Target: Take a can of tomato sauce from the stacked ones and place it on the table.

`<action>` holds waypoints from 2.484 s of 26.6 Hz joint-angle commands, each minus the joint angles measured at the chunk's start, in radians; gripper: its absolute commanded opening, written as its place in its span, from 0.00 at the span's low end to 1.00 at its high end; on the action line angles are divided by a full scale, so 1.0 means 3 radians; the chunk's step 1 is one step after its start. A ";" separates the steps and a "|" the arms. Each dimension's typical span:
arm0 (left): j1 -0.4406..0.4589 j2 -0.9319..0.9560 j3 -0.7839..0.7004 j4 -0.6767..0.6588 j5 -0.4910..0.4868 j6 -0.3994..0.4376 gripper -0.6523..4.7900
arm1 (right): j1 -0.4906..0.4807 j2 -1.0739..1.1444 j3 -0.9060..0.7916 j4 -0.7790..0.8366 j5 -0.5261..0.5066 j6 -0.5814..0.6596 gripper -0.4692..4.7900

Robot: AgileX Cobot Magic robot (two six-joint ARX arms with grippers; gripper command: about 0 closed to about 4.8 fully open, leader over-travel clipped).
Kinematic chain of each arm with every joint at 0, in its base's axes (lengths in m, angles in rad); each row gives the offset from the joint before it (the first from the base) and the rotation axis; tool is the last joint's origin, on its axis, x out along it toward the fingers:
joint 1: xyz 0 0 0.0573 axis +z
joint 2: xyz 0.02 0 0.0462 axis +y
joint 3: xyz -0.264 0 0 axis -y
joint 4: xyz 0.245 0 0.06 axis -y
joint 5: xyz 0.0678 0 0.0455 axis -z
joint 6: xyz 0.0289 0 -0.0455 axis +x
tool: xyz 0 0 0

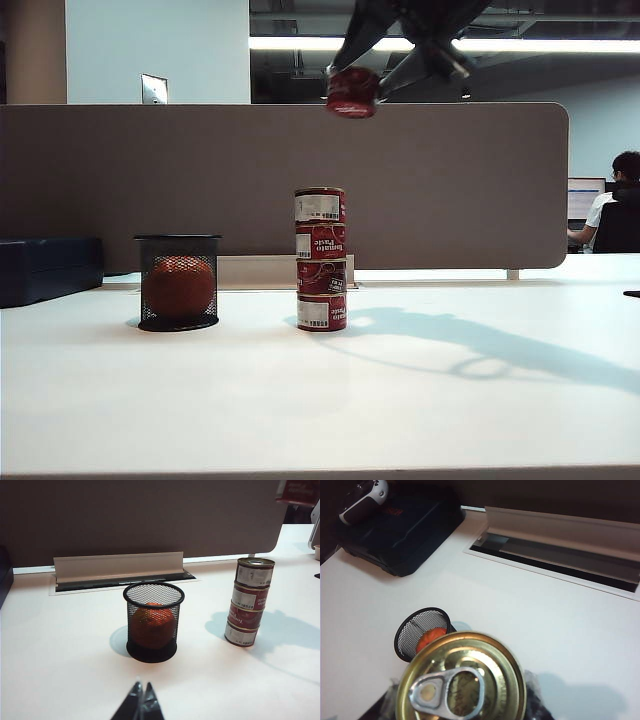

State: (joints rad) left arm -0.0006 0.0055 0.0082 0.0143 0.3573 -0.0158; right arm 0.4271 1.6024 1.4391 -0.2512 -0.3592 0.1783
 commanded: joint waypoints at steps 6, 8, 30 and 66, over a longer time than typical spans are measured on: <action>0.0008 0.0003 0.0013 0.0032 0.0008 0.0015 0.11 | -0.0134 -0.0337 0.0014 -0.0523 0.0098 -0.0187 0.58; 0.0009 0.0003 0.0014 0.0033 0.0008 0.0015 0.11 | -0.0136 -0.0418 0.0014 -0.0656 0.0243 -0.0187 0.58; 0.0009 0.0003 0.0014 0.0033 0.0009 0.0015 0.11 | -0.0197 -0.1562 0.0006 -0.1658 0.1170 -0.0347 0.58; 0.0009 0.0003 0.0014 0.0031 0.0009 0.0014 0.11 | -0.0526 -0.2673 -0.2895 0.0476 0.1453 -0.0220 0.58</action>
State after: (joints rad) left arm -0.0006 0.0059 0.0086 0.0143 0.3569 -0.0158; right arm 0.2684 0.8028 0.5831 -0.1844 0.0711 0.1005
